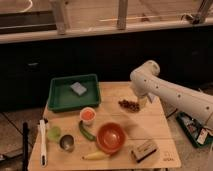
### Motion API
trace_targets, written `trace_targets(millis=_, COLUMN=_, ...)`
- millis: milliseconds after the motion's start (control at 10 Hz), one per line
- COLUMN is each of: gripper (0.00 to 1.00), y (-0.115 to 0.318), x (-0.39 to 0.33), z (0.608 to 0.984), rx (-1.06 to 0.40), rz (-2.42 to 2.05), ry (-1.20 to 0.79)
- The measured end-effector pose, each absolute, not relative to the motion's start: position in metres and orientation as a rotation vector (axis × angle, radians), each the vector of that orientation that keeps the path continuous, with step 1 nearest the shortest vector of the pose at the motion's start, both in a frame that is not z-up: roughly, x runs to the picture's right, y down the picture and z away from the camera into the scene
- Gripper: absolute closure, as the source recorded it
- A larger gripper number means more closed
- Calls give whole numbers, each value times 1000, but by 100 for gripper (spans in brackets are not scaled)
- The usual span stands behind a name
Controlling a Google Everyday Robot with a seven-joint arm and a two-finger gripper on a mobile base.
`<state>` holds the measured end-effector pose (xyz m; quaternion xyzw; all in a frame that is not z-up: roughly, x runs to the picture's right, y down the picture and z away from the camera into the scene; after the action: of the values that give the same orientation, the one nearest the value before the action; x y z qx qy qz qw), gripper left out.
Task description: Place grapes in red bowl
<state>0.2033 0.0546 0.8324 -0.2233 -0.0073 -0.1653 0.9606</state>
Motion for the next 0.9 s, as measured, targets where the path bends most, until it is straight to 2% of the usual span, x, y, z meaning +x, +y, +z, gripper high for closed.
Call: trace_targets(millis=900, gripper=20, y=64, x=203, z=870, rx=-465, rz=-337, ry=-108)
